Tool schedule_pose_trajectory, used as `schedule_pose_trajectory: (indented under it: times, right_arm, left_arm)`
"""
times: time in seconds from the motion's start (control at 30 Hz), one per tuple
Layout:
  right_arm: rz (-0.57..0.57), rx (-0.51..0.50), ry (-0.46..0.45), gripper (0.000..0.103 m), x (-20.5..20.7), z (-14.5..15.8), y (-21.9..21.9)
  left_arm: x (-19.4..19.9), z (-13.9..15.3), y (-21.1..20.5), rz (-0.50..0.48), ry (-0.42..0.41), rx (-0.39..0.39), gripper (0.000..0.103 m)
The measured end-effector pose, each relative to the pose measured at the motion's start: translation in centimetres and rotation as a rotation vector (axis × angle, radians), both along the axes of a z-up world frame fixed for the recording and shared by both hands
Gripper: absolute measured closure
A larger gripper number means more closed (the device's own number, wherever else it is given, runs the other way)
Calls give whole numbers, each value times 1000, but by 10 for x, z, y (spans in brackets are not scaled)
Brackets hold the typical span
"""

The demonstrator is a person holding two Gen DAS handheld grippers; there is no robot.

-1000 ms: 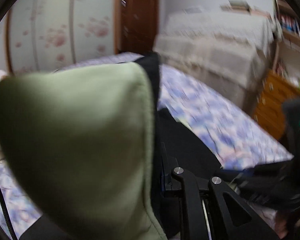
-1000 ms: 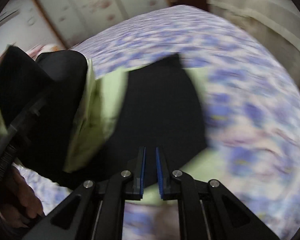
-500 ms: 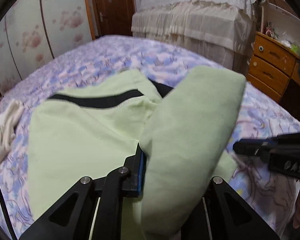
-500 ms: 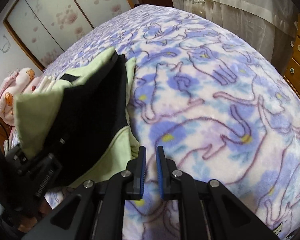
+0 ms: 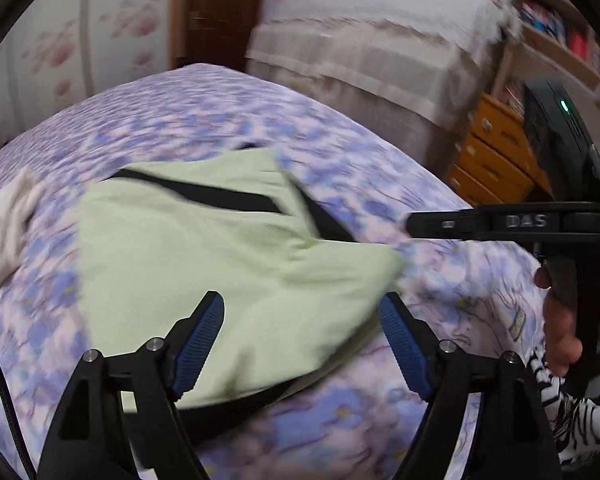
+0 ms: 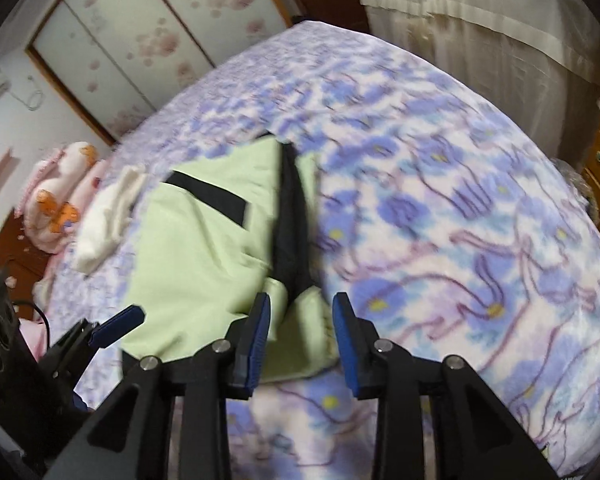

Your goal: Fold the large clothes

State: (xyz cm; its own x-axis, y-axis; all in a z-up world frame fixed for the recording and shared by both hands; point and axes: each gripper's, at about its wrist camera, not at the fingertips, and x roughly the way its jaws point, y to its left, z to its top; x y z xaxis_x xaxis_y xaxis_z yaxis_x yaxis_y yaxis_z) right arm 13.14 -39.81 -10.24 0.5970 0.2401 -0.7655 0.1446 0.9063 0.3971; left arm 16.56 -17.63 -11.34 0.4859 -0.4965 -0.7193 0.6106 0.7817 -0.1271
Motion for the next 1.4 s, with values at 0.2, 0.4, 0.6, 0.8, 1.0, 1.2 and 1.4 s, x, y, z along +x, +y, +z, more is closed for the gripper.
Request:
schedule_pose_trajectory:
  times: [0.2,0.4,0.6,0.8,1.0,1.2,1.4]
  right_arm:
    - [139,25,113,69,40,-22,28]
    - [206,86,228,70,68,-62,37]
    - [191,37,87,96,46,-39,40]
    - [132,-28,124,96,23,-71,30]
    - [80,38,101,80,25,-48,20]
    - [43,9,29,60,56,-20,4]
    - [24,11,62,60,123,-33,3]
  left_arm:
    - [42,-21,79,227,112,-12,24]
    - [70,-58,109,277,289,-70,24]
    - [62,-67,97,268,266,-60,27]
    - [47,-83,87,246,226,-22,34]
    - [51,-75,90,246,272,-14,33]
    - [87,-59,97,228,290,-50,33]
    - [146,-60,94,270,316,-82,32]
